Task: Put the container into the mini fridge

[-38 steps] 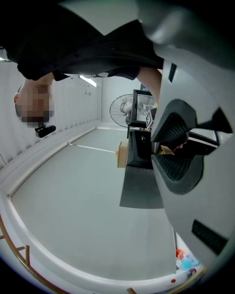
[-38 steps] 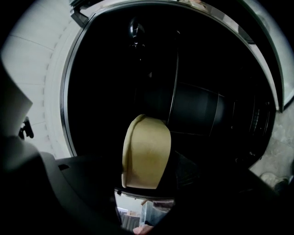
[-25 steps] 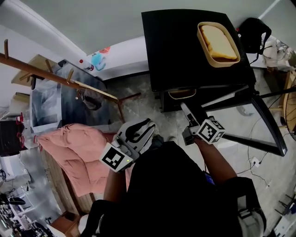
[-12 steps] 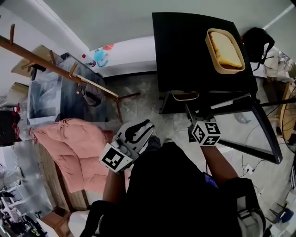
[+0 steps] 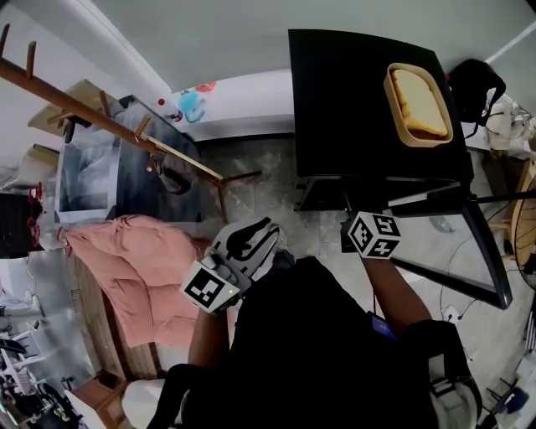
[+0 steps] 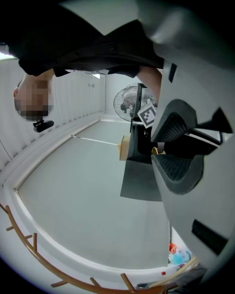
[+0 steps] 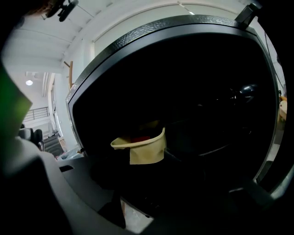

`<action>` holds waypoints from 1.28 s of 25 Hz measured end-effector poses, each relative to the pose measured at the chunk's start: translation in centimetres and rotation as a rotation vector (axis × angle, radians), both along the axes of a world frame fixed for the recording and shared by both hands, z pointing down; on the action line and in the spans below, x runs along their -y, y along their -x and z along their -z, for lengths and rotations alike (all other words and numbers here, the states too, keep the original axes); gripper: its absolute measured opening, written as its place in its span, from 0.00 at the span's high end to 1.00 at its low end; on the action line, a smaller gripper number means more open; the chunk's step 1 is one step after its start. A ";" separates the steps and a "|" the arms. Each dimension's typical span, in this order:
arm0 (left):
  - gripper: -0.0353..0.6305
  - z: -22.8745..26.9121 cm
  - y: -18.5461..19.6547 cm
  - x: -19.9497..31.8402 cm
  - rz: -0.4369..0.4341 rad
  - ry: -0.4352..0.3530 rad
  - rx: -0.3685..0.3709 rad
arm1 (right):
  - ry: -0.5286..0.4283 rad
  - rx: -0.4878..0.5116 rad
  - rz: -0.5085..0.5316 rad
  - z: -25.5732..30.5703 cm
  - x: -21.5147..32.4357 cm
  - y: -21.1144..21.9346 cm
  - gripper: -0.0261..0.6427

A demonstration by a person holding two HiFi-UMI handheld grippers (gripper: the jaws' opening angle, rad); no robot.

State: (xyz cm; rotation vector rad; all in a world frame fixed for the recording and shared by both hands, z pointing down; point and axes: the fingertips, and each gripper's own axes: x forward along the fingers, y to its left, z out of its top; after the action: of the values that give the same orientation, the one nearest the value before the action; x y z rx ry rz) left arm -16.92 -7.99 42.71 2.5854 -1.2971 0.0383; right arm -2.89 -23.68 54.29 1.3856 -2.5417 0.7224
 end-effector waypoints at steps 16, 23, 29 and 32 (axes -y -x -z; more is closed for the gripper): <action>0.81 1.1 1.6 0.6 0.029 -0.017 -0.023 | 0.024 -0.006 -0.056 -0.2 2.4 1.2 0.61; 0.81 1.5 1.6 0.3 0.050 -0.040 -0.043 | 0.001 0.003 -0.068 0.7 1.2 -0.1 0.61; 0.81 2.8 1.3 0.8 0.072 -0.088 -0.099 | -0.024 0.027 -0.046 2.2 -0.9 -1.6 0.62; 0.81 3.9 1.5 1.5 0.096 -0.129 -0.112 | -0.052 0.042 -0.042 3.6 -2.2 -2.6 0.64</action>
State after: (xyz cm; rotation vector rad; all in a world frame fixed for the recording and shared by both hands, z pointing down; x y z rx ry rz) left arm -18.43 -9.45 38.78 2.5836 -1.4231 -0.2109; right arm -0.26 -21.49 50.69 1.4592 -2.5890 0.7044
